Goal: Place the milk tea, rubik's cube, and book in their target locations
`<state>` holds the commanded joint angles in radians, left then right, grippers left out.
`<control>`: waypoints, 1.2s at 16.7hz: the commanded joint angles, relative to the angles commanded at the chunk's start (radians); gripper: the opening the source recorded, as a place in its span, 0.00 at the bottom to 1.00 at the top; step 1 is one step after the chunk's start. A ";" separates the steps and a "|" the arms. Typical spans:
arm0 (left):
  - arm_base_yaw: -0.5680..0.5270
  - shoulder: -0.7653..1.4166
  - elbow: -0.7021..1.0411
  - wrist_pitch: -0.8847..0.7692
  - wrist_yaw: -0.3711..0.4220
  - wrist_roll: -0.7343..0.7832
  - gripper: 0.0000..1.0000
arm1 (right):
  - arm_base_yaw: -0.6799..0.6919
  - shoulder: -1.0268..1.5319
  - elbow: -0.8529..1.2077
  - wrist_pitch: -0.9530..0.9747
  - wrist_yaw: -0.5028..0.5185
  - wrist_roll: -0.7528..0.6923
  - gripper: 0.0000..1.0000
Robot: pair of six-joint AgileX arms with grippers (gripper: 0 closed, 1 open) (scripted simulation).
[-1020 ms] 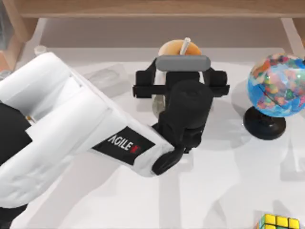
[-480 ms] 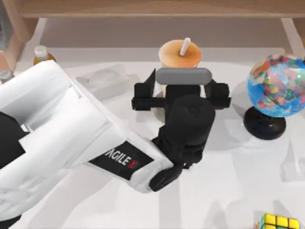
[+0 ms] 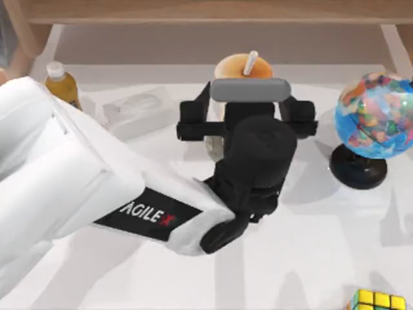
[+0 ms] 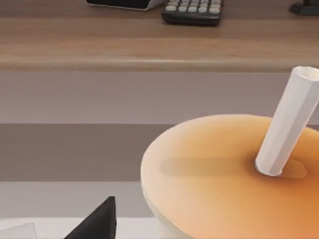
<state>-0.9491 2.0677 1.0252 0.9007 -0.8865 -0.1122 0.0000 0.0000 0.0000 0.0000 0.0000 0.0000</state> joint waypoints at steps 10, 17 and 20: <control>-0.003 -0.098 -0.014 -0.075 -0.003 -0.001 1.00 | 0.000 0.000 0.000 0.000 0.000 0.000 1.00; 0.171 -0.497 -0.203 -0.230 0.170 0.029 1.00 | 0.000 0.000 0.000 0.000 0.000 0.000 1.00; 0.295 -0.757 -0.340 -0.342 0.284 0.048 1.00 | 0.000 0.000 0.000 0.000 0.000 0.000 1.00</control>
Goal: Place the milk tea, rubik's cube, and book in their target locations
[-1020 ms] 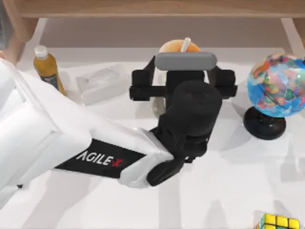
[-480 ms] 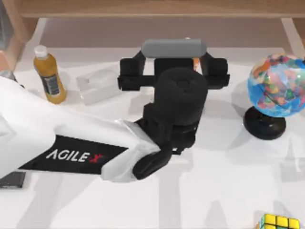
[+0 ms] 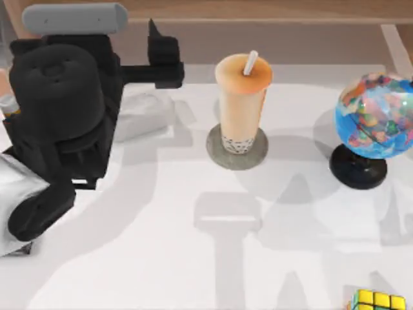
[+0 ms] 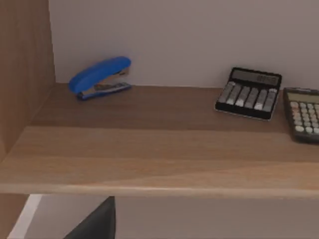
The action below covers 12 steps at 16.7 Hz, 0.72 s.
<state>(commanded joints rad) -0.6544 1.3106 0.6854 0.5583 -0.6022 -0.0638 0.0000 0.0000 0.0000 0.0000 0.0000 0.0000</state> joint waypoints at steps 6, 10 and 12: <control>0.276 -0.565 -0.303 -0.250 0.256 0.036 1.00 | 0.000 0.000 0.000 0.000 0.000 0.000 1.00; 0.450 -0.912 -0.486 -0.398 0.416 0.051 1.00 | 0.000 0.000 0.000 0.000 0.000 0.000 1.00; 0.524 -1.058 -0.560 -0.458 0.484 0.057 1.00 | 0.000 0.000 0.000 0.000 0.000 0.000 1.00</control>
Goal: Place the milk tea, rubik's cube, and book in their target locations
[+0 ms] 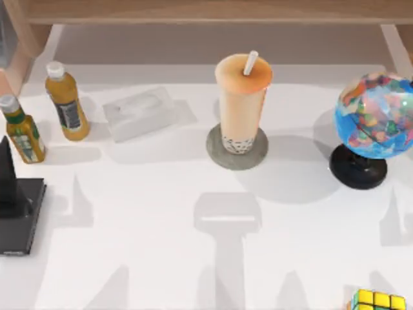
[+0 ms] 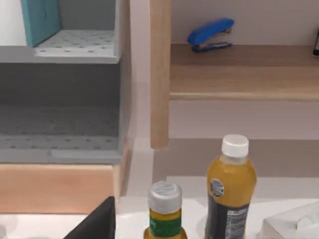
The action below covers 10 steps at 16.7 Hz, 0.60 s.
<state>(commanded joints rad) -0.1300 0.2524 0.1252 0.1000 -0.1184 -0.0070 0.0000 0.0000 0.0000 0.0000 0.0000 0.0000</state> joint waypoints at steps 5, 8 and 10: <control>0.118 -0.230 -0.114 -0.091 0.107 0.007 1.00 | 0.000 0.000 0.000 0.000 0.000 0.000 1.00; 0.130 -0.252 -0.125 -0.100 0.118 0.007 1.00 | 0.000 0.000 0.000 0.000 0.000 0.000 1.00; 0.130 -0.252 -0.125 -0.100 0.118 0.007 1.00 | 0.000 0.000 0.000 0.000 0.000 0.000 1.00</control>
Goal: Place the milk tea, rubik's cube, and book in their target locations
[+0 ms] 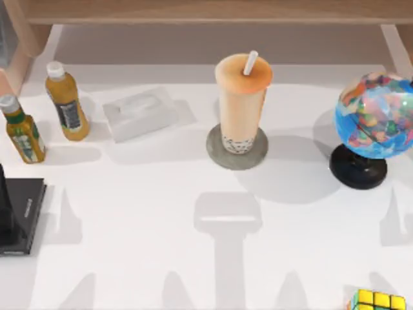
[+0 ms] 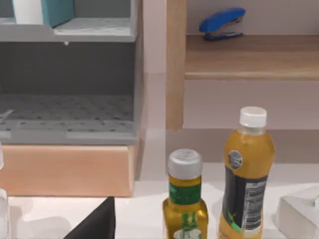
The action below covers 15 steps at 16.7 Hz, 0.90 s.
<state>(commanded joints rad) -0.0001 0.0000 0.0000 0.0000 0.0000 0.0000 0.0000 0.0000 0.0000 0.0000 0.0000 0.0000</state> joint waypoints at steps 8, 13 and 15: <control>0.000 0.000 0.000 0.000 0.000 0.000 1.00 | 0.150 0.229 0.179 -0.224 0.003 0.193 1.00; 0.000 0.000 0.000 0.000 0.000 0.000 1.00 | 0.374 0.648 0.438 -0.594 0.002 0.479 1.00; 0.000 0.000 0.000 0.000 0.000 0.000 1.00 | 0.463 0.824 0.543 -0.742 0.002 0.595 1.00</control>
<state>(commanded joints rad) -0.0001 0.0000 0.0000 0.0000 0.0000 0.0000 0.4634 0.8236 0.5433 -0.7425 0.0019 0.5949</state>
